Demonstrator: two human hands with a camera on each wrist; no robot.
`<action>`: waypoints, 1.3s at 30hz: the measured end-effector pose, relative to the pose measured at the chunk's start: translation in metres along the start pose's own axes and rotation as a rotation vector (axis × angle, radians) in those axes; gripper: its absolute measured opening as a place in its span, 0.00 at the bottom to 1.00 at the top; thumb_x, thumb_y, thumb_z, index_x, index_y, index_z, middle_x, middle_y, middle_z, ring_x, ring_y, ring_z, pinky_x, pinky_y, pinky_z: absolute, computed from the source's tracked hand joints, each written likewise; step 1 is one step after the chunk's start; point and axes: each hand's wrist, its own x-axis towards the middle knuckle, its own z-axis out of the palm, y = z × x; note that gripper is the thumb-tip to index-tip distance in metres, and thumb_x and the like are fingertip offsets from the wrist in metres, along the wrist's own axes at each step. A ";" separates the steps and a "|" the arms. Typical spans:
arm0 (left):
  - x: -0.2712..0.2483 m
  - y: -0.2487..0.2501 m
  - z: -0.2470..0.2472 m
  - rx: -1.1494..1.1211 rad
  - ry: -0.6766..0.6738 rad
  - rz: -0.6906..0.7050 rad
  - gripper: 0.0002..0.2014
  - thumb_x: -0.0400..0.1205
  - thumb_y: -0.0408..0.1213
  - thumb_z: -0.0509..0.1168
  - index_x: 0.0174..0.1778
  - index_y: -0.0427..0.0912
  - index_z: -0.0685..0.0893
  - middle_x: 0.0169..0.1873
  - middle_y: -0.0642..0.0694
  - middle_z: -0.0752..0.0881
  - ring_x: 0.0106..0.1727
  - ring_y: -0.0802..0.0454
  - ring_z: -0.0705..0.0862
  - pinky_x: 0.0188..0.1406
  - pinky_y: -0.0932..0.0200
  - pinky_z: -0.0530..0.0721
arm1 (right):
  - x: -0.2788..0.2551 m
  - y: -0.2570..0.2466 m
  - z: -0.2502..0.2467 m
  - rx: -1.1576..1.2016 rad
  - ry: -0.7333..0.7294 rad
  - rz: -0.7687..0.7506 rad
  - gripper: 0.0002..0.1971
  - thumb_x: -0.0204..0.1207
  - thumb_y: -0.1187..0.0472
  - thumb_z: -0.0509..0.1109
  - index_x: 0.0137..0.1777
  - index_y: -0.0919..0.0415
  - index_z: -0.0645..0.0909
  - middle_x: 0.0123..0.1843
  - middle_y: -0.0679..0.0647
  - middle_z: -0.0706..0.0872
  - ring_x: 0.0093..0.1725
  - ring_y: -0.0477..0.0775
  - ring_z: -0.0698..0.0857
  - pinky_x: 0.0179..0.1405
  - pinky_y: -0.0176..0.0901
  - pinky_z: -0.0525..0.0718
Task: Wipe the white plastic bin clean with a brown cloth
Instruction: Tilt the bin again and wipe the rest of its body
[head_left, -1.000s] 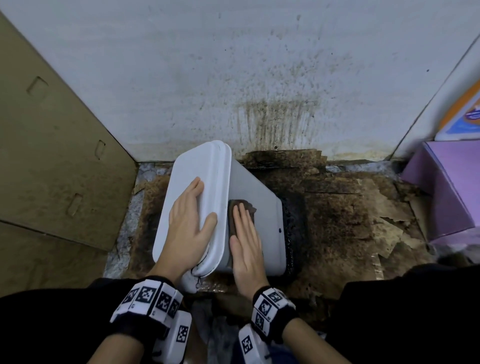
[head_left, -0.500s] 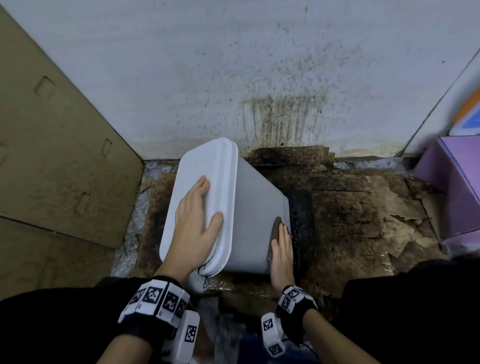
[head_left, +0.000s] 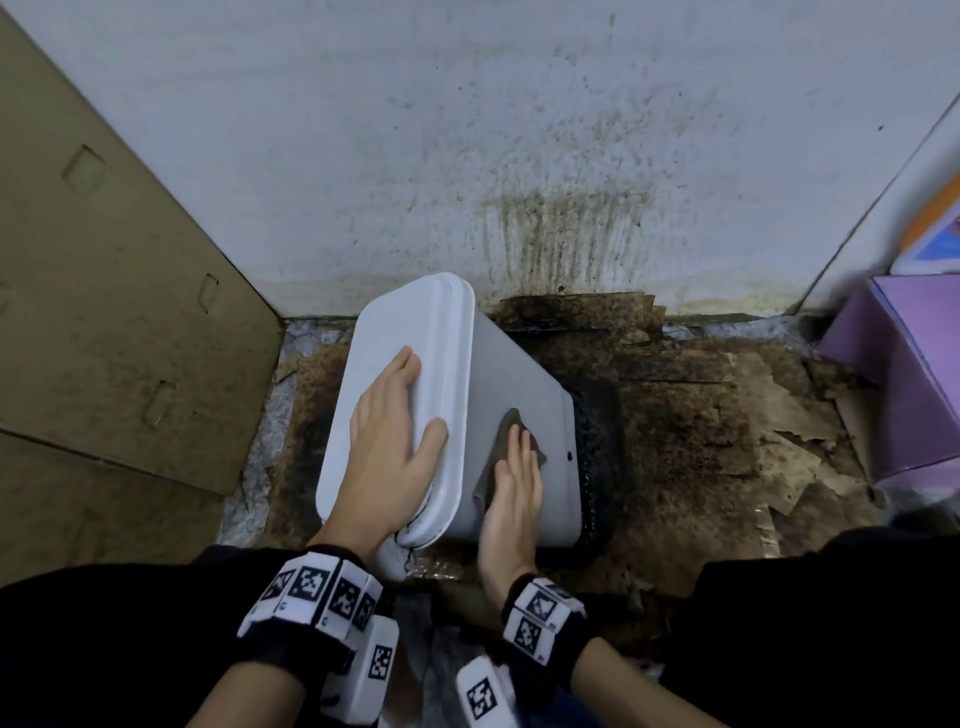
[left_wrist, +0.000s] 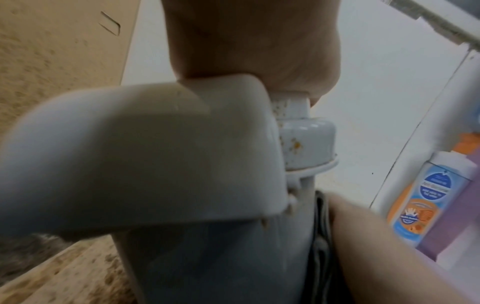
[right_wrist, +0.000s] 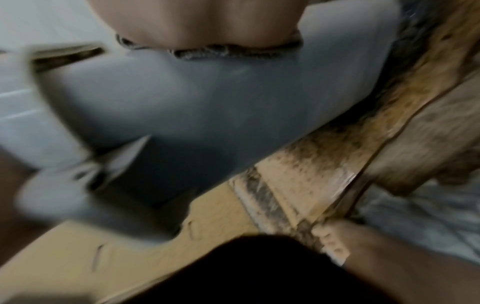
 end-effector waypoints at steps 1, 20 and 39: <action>0.000 0.000 0.000 0.003 0.000 -0.002 0.37 0.84 0.56 0.52 0.88 0.43 0.60 0.88 0.49 0.61 0.87 0.50 0.60 0.86 0.50 0.56 | -0.006 -0.007 0.006 0.007 -0.018 -0.035 0.28 0.84 0.49 0.41 0.85 0.38 0.54 0.86 0.28 0.50 0.87 0.34 0.46 0.87 0.37 0.41; -0.002 -0.001 -0.003 -0.047 -0.007 -0.024 0.37 0.82 0.57 0.52 0.88 0.48 0.59 0.87 0.56 0.59 0.87 0.56 0.58 0.87 0.51 0.55 | 0.027 0.089 -0.037 -0.128 -0.019 0.047 0.24 0.92 0.56 0.48 0.85 0.44 0.50 0.90 0.44 0.52 0.90 0.47 0.50 0.89 0.47 0.45; -0.001 -0.003 -0.003 -0.013 -0.001 -0.016 0.37 0.83 0.57 0.51 0.88 0.45 0.59 0.88 0.53 0.60 0.87 0.53 0.59 0.85 0.56 0.53 | -0.013 -0.031 0.011 -0.007 -0.097 -0.108 0.29 0.79 0.37 0.38 0.82 0.27 0.50 0.84 0.21 0.47 0.85 0.27 0.45 0.83 0.35 0.43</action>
